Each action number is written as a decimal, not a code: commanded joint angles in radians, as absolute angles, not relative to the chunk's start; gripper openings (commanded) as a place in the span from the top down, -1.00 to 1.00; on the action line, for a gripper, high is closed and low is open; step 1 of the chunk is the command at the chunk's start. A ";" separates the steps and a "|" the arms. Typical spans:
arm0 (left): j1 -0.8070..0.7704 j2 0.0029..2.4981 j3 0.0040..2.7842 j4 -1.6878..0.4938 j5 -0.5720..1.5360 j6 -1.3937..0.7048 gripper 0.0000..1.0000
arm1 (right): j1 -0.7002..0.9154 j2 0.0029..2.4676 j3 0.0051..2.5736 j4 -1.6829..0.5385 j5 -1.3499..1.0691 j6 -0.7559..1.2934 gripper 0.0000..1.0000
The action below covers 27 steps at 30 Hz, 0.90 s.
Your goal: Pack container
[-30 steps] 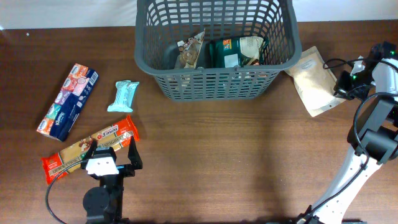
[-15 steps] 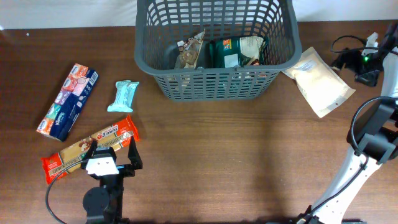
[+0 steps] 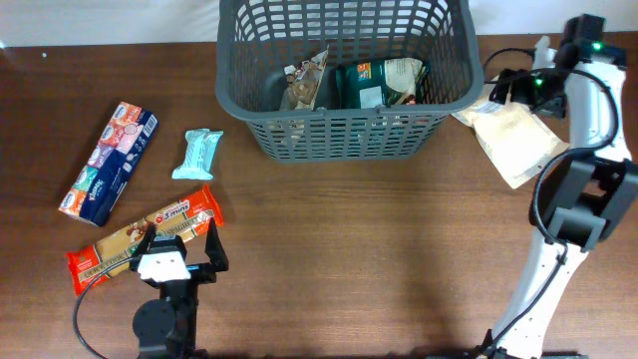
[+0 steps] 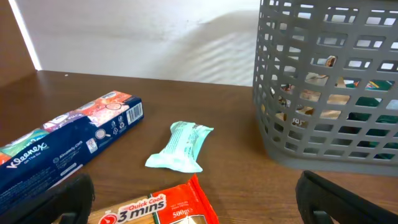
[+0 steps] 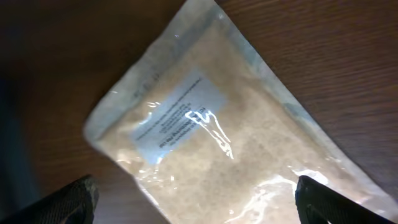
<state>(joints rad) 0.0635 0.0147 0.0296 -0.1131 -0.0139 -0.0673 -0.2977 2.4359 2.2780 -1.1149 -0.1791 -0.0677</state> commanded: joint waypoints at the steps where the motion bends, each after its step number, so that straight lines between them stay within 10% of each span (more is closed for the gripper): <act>1: 0.061 0.005 0.024 -0.113 -0.004 -0.051 -0.99 | -0.268 2.408 2.297 -1.115 -0.010 -0.104 -0.98; 27: 0.061 0.005 0.024 -0.113 -0.004 -0.051 -0.99 | -0.275 2.450 2.148 -1.068 0.004 -0.104 -0.98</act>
